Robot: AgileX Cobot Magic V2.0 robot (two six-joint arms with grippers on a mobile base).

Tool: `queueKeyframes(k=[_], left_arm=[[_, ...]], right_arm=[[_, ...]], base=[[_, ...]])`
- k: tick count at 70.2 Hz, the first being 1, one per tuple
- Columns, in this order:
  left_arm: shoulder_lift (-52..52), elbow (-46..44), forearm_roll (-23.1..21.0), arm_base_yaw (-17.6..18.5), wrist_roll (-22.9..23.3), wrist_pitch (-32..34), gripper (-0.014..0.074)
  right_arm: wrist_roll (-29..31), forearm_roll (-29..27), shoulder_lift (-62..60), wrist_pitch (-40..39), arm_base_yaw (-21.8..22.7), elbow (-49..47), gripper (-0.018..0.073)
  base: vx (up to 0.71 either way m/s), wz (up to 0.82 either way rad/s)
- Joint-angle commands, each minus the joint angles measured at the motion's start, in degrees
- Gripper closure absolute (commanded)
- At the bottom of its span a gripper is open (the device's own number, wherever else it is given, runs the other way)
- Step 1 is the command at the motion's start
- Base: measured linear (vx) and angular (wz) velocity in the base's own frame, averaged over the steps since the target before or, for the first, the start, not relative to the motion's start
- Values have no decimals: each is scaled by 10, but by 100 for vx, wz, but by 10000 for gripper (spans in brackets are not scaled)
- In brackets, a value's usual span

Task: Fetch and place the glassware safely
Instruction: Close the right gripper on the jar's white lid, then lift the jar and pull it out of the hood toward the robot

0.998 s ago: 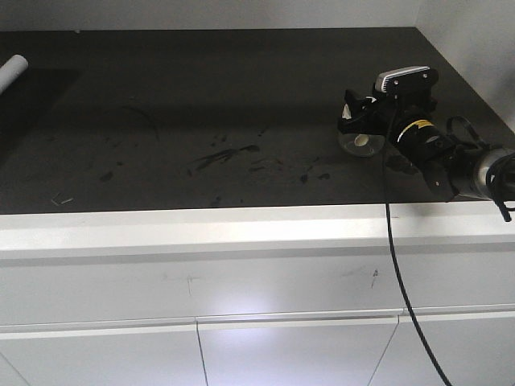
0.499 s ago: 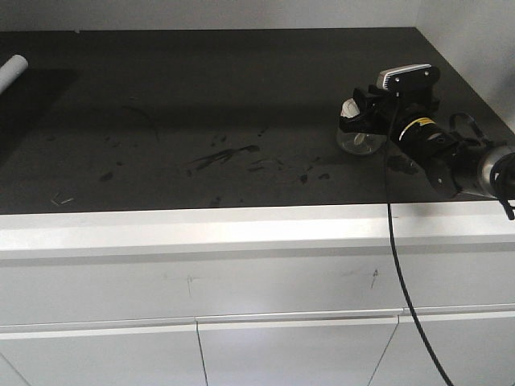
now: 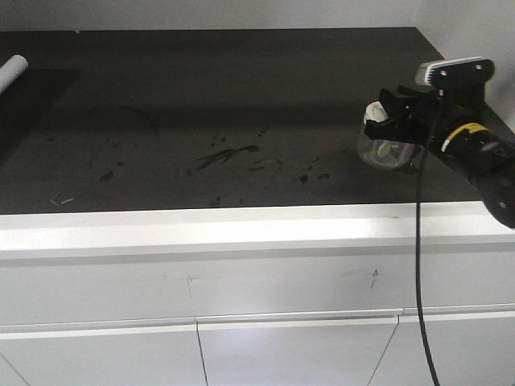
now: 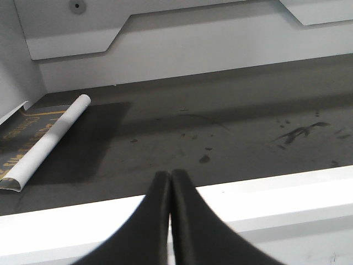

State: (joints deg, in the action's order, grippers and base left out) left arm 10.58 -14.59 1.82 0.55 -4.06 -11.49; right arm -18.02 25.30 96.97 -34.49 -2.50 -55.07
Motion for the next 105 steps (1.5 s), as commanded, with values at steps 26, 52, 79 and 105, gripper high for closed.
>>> queueKeyframes(k=[26,52,79,105], left_arm=[[6,-15,-4,3,4,39,603],[6,-15,-4,3,4,39,603],[6,-15,-4,3,4,39,603],[6,-15,-4,3,4,39,603]], right_arm=[[40,2,-223,-59,-110,188,563],[36,3,-276,-70,-275,249,563],[36,3,-276,-99,-426,249,563],[-34,38,-276,-100,-430,235,560]], base=[[0,0],[0,0],[0,0],[0,0]])
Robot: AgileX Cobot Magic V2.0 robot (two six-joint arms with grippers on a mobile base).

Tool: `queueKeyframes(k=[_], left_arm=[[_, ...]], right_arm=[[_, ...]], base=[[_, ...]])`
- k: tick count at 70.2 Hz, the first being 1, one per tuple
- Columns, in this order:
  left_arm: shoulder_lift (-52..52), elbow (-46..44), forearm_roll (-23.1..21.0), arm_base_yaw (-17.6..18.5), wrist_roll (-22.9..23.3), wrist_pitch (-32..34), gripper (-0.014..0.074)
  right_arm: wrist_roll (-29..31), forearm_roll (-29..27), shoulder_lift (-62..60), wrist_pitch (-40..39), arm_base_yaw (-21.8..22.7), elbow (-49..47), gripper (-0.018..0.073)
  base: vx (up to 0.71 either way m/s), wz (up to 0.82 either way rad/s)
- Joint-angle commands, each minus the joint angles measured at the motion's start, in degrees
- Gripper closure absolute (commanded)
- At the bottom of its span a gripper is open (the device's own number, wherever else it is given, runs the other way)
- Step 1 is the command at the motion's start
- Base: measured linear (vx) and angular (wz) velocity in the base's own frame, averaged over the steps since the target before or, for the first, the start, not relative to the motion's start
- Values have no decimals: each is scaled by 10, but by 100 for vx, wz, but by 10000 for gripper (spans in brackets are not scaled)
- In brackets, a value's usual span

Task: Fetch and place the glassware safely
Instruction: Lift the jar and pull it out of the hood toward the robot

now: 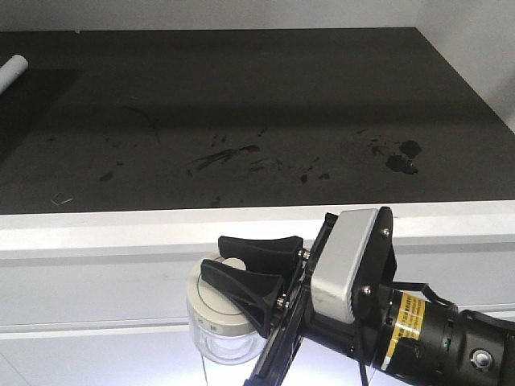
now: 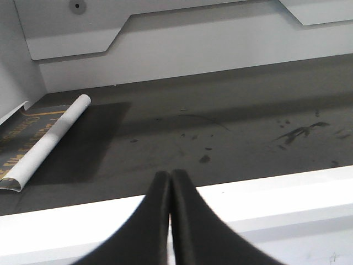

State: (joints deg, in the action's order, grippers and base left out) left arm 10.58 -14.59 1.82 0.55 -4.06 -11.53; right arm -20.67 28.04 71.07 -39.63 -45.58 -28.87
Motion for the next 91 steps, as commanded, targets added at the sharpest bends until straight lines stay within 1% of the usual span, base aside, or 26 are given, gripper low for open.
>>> queueKeyframes(k=[1,12,23,91], left_arm=[[6,-15,-4,3,4,39,603],[6,-15,-4,3,4,39,603],[6,-15,-4,3,4,39,603],[6,-15,-4,3,4,39,603]], right_arm=[[-7,11,-17,-46,1,-29,560],[-8,12,-17,-2,1,-53,560],[-8,26,-17,25,2,-67,560],[-8,25,-17,31,2,-66,560]], base=[[0,0],[0,0],[0,0],[0,0]])
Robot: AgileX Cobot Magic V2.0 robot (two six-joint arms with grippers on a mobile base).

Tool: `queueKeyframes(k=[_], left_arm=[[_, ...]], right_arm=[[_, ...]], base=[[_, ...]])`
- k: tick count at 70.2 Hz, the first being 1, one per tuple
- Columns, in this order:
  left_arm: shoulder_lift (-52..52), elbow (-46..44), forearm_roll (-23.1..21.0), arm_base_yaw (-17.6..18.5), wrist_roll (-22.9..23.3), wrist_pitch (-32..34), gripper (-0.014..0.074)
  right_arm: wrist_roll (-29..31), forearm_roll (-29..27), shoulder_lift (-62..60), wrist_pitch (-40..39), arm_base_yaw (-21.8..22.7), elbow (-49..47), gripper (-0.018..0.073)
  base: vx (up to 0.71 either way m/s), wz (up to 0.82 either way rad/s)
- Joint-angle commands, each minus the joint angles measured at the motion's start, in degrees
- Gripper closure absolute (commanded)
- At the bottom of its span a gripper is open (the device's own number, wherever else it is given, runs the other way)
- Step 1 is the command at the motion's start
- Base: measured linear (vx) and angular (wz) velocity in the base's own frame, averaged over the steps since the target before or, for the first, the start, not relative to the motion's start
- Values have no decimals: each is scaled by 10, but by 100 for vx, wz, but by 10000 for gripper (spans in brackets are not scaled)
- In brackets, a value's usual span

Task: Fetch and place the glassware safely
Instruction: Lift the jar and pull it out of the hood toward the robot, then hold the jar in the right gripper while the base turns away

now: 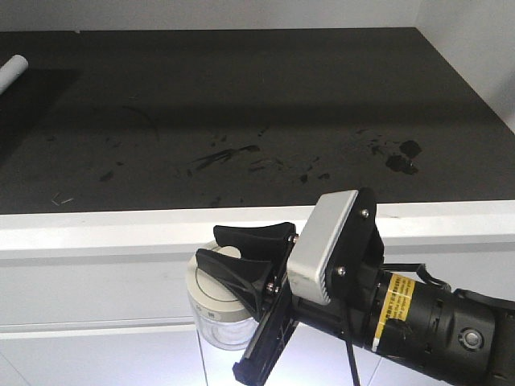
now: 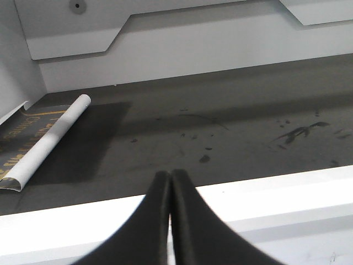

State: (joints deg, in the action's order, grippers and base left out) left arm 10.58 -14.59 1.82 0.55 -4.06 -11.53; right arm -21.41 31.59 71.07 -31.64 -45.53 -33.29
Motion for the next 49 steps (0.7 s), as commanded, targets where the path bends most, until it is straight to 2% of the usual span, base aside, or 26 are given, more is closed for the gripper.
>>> queueKeyframes(k=[1,28,49], left_arm=[[6,-15,-4,3,4,39,603],[6,-15,-4,3,4,39,603],[6,-15,-4,3,4,39,603]], right_arm=[[-1,-11,-17,-49,1,-22,560],[-1,-11,-17,-49,1,-22,560],[-1,-11,-17,-49,1,-22,560]], base=[[0,0],[-1,2],[-5,20]])
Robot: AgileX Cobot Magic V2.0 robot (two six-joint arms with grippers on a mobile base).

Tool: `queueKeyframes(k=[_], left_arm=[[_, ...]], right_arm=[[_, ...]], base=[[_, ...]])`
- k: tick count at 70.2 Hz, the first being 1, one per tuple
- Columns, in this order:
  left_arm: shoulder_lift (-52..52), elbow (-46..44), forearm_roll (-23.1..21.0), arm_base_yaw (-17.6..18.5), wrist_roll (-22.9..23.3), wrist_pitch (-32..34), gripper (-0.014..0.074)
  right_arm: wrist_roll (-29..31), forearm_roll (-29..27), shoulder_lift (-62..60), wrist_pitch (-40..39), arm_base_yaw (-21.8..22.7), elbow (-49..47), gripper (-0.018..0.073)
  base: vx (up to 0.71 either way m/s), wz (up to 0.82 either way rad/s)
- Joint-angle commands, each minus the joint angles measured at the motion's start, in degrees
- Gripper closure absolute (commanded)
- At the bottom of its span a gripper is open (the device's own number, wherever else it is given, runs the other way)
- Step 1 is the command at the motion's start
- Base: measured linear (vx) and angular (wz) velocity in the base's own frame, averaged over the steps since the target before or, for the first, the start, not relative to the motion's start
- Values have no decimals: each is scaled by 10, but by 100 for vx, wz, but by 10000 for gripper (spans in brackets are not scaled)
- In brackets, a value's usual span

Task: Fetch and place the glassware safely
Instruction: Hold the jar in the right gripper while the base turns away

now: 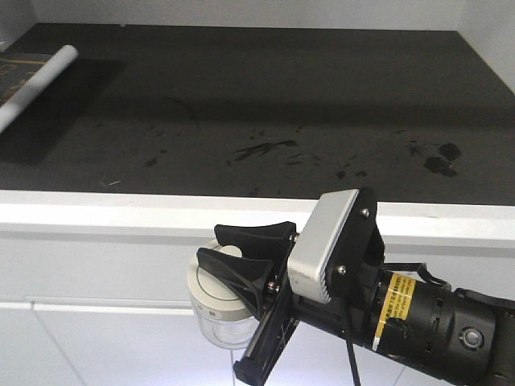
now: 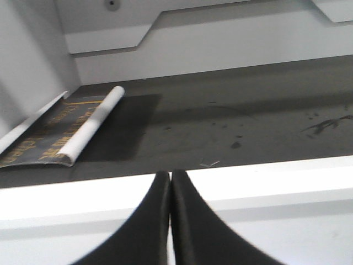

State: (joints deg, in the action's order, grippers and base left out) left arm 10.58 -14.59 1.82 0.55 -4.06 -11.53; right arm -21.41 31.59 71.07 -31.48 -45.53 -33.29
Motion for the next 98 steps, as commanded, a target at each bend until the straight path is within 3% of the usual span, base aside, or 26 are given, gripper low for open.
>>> queueKeyframes(k=[1,98], left_arm=[[6,-15,-4,3,4,39,603],[6,-15,-4,3,4,39,603]], right_arm=[[-1,-11,-17,-50,1,-22,560],[-1,-11,-17,-50,1,-22,560]], base=[[-6,30],[-12,50]])
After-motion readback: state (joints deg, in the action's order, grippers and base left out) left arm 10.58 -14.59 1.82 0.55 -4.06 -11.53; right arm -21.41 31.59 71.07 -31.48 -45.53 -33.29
